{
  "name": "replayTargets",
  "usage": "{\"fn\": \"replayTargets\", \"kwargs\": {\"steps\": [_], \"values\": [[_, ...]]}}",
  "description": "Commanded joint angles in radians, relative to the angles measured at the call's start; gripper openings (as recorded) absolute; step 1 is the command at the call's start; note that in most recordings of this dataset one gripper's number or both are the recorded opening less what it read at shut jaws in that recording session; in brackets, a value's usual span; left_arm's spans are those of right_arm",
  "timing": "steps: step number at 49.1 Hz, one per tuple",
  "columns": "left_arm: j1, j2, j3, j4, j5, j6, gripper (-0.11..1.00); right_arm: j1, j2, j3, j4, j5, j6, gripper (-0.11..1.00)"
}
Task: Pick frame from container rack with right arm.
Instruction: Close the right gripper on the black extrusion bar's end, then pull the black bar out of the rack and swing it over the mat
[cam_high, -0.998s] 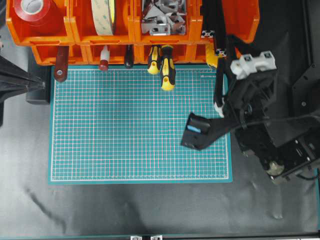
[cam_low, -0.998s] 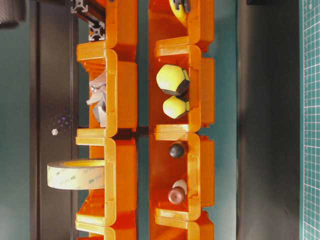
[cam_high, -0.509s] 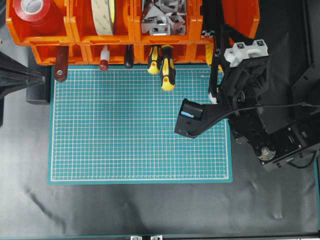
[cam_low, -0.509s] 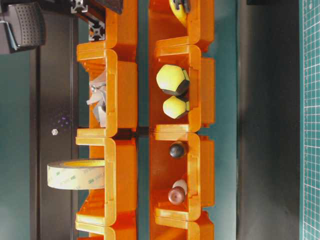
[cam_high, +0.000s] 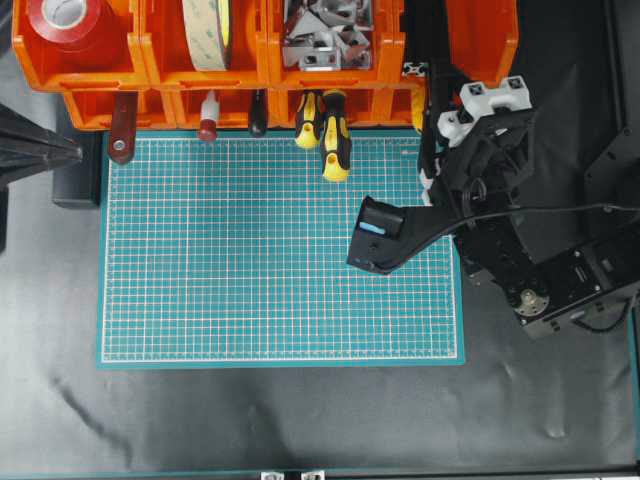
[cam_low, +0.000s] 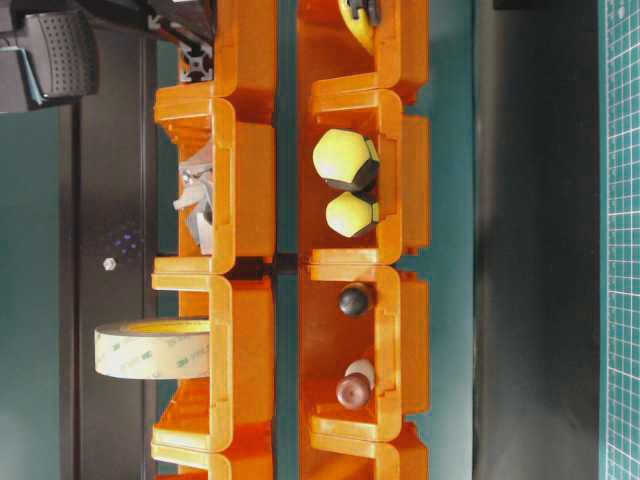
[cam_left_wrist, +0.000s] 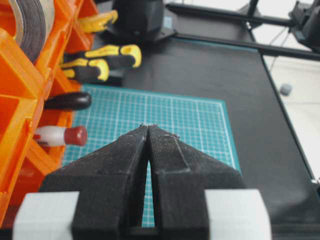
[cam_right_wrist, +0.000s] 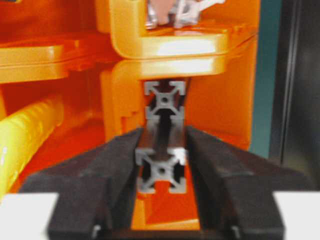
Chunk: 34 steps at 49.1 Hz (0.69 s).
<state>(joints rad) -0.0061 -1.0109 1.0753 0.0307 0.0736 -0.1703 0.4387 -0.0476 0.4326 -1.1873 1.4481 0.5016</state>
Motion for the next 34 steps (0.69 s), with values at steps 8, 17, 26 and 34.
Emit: {"fn": "replayTargets", "kwargs": {"steps": [8, 17, 26, 34], "values": [[0.0, -0.005, -0.029, 0.003, -0.005, -0.003, 0.0, 0.04, 0.005, -0.035, 0.0, 0.025, 0.0, 0.25], [0.0, -0.005, -0.029, 0.003, -0.005, -0.003, 0.0, 0.091, 0.008, -0.075, -0.028, 0.132, -0.009, 0.25], [0.002, -0.006, -0.026, 0.003, 0.002, -0.002, 0.0, 0.184, 0.021, -0.135, -0.083, 0.245, -0.035, 0.25], [0.002, -0.009, -0.026, 0.003, 0.014, -0.002, 0.0, 0.284, 0.064, -0.189, -0.135, 0.308, -0.049, 0.25]]}}
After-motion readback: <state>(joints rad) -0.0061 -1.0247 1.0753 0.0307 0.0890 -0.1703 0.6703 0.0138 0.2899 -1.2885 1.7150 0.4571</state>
